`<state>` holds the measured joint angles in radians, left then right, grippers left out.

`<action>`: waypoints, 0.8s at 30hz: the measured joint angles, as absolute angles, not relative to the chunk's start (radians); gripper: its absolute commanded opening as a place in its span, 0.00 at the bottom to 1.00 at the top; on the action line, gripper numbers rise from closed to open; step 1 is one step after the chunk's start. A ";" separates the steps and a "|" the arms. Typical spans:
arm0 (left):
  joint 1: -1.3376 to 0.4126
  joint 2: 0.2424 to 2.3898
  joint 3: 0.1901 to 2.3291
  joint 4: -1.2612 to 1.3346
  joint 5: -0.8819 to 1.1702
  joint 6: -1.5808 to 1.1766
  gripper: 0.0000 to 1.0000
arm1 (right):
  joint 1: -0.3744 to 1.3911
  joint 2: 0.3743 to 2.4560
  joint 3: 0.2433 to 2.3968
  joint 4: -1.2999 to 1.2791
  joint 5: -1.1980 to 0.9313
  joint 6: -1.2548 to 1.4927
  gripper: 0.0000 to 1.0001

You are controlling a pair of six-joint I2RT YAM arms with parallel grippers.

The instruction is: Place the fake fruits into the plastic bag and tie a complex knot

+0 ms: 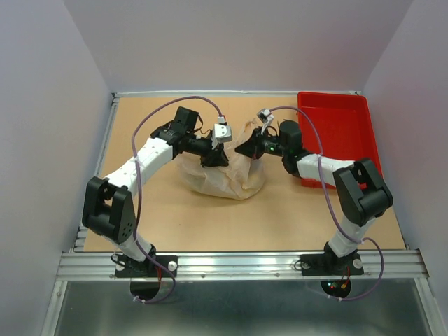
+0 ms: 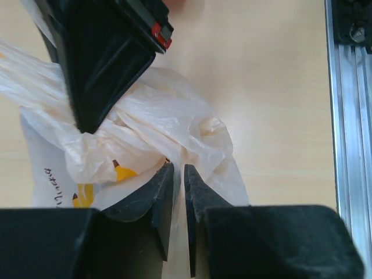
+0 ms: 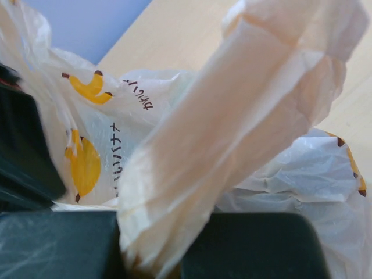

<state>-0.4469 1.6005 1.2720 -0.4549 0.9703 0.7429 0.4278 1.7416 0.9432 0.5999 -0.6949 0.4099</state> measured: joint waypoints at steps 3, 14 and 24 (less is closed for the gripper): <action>-0.436 1.540 1.269 -0.439 0.967 0.709 0.22 | 0.430 1.726 0.943 0.558 -0.707 0.344 0.00; -0.408 1.526 1.242 -0.450 0.938 0.678 0.46 | 0.434 1.630 0.940 0.527 -0.816 0.227 0.00; -0.358 1.514 1.250 -0.279 0.983 0.471 0.50 | 0.434 1.614 0.936 0.505 -0.965 0.090 0.01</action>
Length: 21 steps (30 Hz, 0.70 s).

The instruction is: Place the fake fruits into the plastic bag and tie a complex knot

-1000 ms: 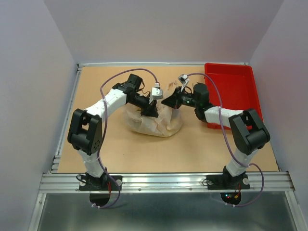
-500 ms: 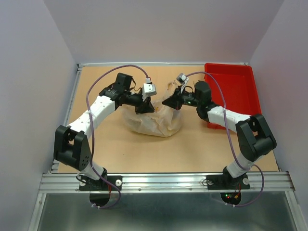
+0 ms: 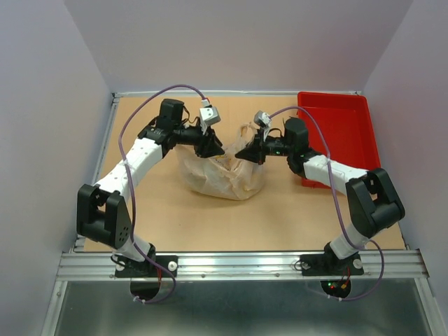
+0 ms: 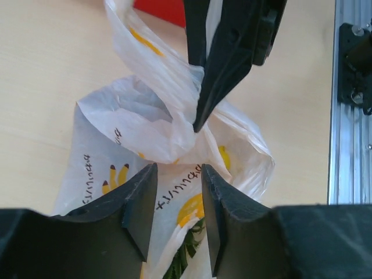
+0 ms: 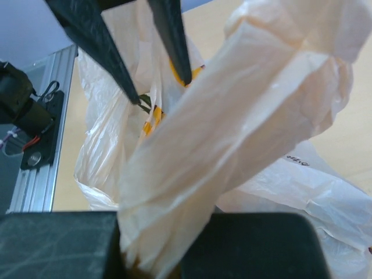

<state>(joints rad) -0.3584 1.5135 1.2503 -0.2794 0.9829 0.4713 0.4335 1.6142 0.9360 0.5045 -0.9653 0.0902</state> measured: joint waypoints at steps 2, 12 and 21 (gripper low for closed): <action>-0.356 1.519 1.268 -0.265 0.994 0.453 0.61 | 0.434 1.614 0.936 0.501 -0.989 0.054 0.00; -0.387 1.624 1.383 -0.211 1.068 0.423 0.44 | 0.434 1.615 0.936 0.483 -1.073 -0.036 0.06; -0.469 1.667 1.382 -0.181 1.109 0.366 0.00 | 0.434 1.630 0.940 0.480 -1.074 -0.022 0.29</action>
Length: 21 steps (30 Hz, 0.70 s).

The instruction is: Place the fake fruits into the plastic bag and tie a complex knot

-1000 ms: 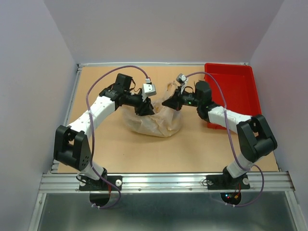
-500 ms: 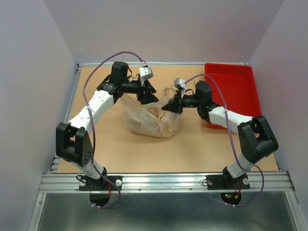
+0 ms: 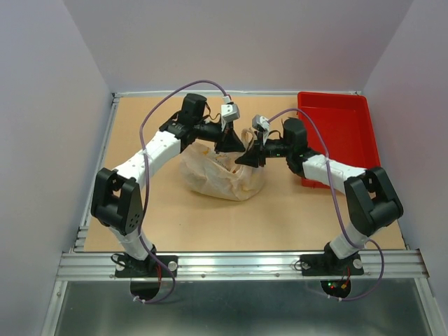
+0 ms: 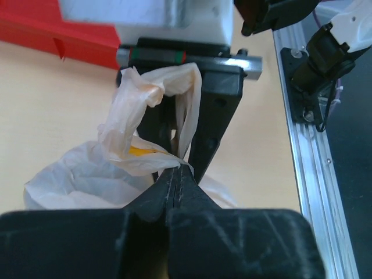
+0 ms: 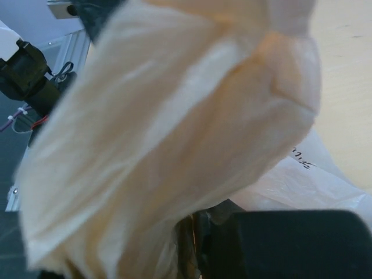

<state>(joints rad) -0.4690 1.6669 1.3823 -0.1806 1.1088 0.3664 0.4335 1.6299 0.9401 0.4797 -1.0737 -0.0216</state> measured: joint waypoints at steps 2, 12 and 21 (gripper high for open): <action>-0.479 1.667 1.375 -0.125 1.119 0.318 0.00 | 0.434 1.632 0.940 0.484 -1.071 0.001 0.37; -0.447 1.637 1.302 0.036 1.093 0.134 0.58 | 0.440 1.702 0.968 0.575 -0.990 0.167 0.00; -0.072 1.332 1.244 0.065 1.032 -0.024 0.87 | 0.440 1.702 0.968 0.582 -0.963 0.177 0.00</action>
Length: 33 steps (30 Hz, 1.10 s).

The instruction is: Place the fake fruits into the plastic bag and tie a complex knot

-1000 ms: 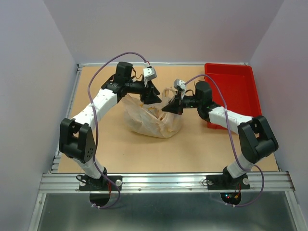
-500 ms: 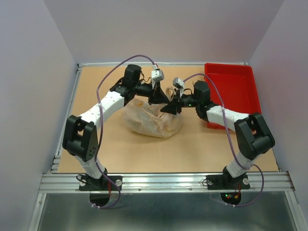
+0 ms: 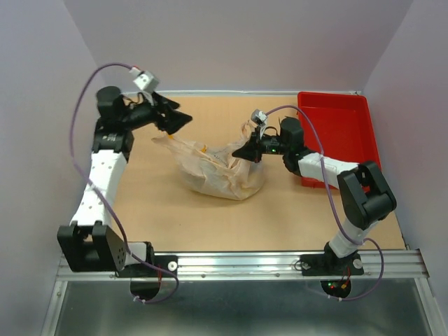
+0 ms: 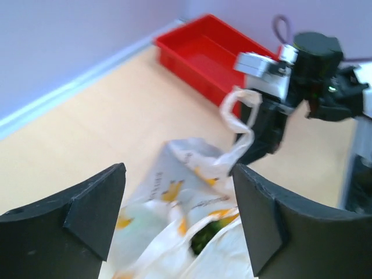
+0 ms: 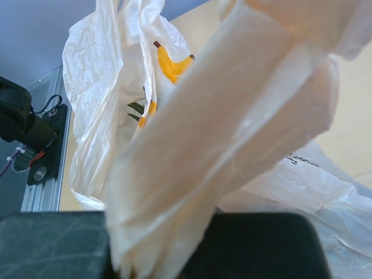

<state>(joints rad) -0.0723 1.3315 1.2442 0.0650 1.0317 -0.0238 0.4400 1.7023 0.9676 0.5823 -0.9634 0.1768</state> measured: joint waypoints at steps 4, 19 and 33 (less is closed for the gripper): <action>0.146 1.174 1.230 -0.016 1.044 0.001 0.88 | 0.440 1.702 0.968 0.568 -0.958 0.175 0.01; 0.230 1.041 0.892 -0.363 1.070 0.260 0.99 | 0.440 1.701 1.000 0.369 -1.003 0.009 0.00; 0.039 1.264 0.795 0.092 1.059 0.175 0.99 | 0.464 1.696 1.007 0.279 -1.023 -0.090 0.00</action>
<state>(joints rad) 0.0391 1.2640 0.7948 0.0917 1.0588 0.1753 0.4644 1.6962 1.0069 0.2794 -1.0225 -0.0898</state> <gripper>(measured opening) 0.986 0.016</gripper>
